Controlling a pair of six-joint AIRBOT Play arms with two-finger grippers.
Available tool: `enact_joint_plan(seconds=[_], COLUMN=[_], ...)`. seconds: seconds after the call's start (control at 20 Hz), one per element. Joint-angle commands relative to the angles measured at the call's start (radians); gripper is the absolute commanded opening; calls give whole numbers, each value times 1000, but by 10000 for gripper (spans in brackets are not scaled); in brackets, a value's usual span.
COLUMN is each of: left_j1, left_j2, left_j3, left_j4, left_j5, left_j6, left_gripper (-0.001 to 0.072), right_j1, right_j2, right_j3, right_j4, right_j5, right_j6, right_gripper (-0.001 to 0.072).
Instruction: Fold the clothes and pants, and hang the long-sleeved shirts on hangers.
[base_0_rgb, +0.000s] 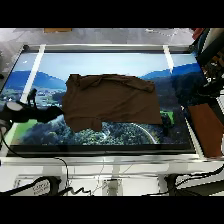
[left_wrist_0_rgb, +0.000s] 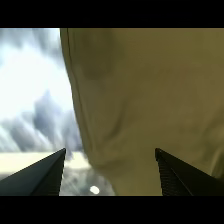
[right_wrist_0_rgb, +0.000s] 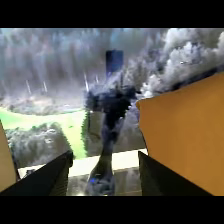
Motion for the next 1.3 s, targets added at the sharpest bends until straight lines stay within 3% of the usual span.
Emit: enact_joint_plan(seconds=[0.0,0.1,0.25,0.4,0.6,0.7,0.8,0.85,1.05,1.1,1.15,1.25], left_j1=[9,9,0,-16,-19,-19,-19,-19,-19,-19,-19,-19], left_j2=[18,15,-31,-85,-113,-113,-112,-112,-112,-112,-112,-112], left_j3=[-158,-183,-185,-185,-183,-183,-183,-183,-183,-183,-183,-183], left_j4=[-126,-129,-159,-314,-493,-497,-497,-498,-498,-498,-498,-498], left_j5=[58,72,89,145,203,195,191,192,192,192,192,192], left_j6=[109,115,164,240,366,377,377,377,377,377,377,377], left_gripper=[599,597,536,537,522,383,21,17,17,17,16,16], right_j1=[-9,-6,-1,1,-2,-14,-44,-63,-142,-147,-145,-121], right_j2=[-1,-1,-2,-2,-11,-18,-18,-18,-18,-18,-18,-18], right_j3=[1,1,1,1,-34,-107,-216,-277,-506,-553,-594,-652], right_j4=[58,80,99,92,52,58,111,169,526,588,619,638], right_j5=[-2,-18,-24,10,74,92,100,108,114,93,51,-47], right_j6=[-4,-3,-3,-1,-3,-22,-50,-78,-239,-252,-255,-254], right_gripper=[440,440,440,439,379,379,364,314,314,375,501,535])
